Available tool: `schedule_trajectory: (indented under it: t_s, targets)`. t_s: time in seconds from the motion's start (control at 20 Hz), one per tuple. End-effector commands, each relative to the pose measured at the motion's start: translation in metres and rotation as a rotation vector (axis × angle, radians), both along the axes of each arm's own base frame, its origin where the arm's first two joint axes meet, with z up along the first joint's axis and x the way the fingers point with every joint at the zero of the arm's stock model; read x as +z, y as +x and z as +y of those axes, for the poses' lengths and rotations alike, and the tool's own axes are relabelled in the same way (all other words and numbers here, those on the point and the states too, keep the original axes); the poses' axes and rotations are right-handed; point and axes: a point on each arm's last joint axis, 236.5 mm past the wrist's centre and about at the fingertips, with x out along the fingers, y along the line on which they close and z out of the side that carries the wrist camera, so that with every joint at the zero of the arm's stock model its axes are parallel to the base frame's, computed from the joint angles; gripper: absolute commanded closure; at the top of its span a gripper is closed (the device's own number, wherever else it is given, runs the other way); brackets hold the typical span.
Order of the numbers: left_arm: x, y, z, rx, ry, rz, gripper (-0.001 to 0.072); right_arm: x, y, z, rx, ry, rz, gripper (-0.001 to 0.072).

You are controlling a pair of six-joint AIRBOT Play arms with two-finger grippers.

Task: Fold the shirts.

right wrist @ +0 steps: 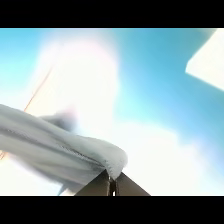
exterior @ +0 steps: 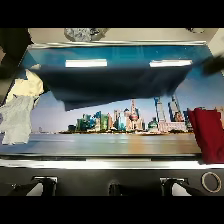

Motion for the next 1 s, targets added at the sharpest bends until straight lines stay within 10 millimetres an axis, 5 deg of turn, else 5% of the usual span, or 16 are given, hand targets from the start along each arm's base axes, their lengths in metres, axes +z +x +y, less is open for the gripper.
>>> schedule_trajectory:
  t_s: [0.0, 0.15, 0.35, 0.5, 0.65, 0.75, 0.8, 0.95]
  targets:
    - [0.21, -0.12, -0.012, 0.057, 0.044, -0.533, 0.0671, 0.218, -0.121, 0.029, -0.065, -0.187, -0.573, 0.0675]
    - [0.235, -0.18, -0.025, 0.049, 0.025, -0.61, 0.0672, 0.236, -0.193, 0.056, -0.06, -0.198, -0.614, 0.0675]
    - [0.24, -0.204, -0.029, 0.051, 0.039, -0.642, 0.0672, 0.253, -0.243, 0.061, -0.11, -0.245, -0.681, 0.0675]
    - [0.232, -0.196, -0.026, 0.058, 0.05, -0.606, 0.0672, 0.249, -0.25, 0.051, -0.166, -0.216, -0.66, 0.0675]
    - [0.193, -0.163, -0.021, 0.049, 0.075, -0.436, 0.0672, 0.219, -0.227, 0.043, -0.161, -0.209, -0.527, 0.0675]
    - [0.133, -0.123, -0.019, 0.024, 0.037, -0.18, 0.0672, 0.168, -0.189, 0.034, -0.145, -0.118, -0.318, 0.0675]
    - [0.088, -0.1, -0.017, 0.001, 0.034, -0.007, 0.0672, 0.124, -0.161, 0.035, -0.106, -0.047, -0.146, 0.0676]
    - [-0.05, -0.036, -0.018, -0.099, 0.042, 0.4, 0.0672, -0.05, -0.098, 0.027, 0.001, 0.08, 0.493, 0.0675]
